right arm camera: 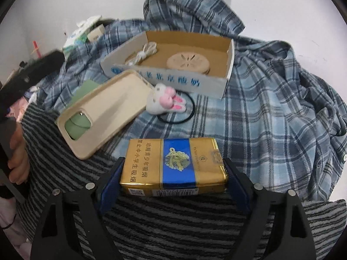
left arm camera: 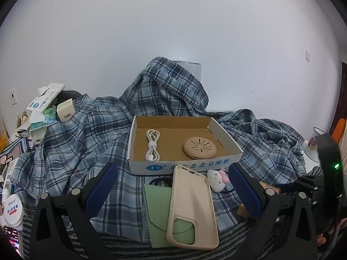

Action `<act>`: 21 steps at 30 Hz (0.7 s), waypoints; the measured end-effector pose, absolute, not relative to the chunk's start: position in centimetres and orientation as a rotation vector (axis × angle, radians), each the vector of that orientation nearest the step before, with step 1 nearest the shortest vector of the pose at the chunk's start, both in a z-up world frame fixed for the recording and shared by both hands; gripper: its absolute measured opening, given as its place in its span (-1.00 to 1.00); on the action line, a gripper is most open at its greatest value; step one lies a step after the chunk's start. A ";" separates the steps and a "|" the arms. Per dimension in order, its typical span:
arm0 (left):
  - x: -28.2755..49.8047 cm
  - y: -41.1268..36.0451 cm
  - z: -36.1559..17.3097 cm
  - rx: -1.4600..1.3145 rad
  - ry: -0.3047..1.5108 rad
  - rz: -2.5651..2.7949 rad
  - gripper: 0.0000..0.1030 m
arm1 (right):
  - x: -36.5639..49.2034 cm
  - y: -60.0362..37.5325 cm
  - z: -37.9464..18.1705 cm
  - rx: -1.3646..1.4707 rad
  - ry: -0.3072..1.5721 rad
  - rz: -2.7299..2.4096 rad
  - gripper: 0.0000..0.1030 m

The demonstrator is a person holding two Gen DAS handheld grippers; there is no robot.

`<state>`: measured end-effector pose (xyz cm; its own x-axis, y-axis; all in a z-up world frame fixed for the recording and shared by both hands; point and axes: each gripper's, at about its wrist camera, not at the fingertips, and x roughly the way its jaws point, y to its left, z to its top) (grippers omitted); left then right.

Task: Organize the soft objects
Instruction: 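Grasp the cigarette pack with the right tool while the left tool grasps the beige phone case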

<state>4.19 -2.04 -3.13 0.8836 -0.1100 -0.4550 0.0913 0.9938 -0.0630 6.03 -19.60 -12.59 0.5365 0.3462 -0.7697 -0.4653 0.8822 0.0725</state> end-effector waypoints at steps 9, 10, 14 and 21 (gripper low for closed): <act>5.3 -3.0 -4.1 0.021 0.557 -0.116 0.99 | 4.3 -22.0 -9.6 -0.072 0.648 0.381 0.65; 5.5 -3.3 -4.2 0.041 0.578 -0.128 0.99 | 4.1 -22.3 -9.3 -0.071 0.629 0.369 0.65; 7.0 -5.0 -5.9 0.144 0.731 -0.169 0.99 | 4.2 -22.8 -8.8 -0.067 0.601 0.343 0.65; 8.9 -7.4 -8.9 0.290 0.900 -0.164 0.99 | 4.4 -22.9 -9.1 -0.052 0.609 0.353 0.65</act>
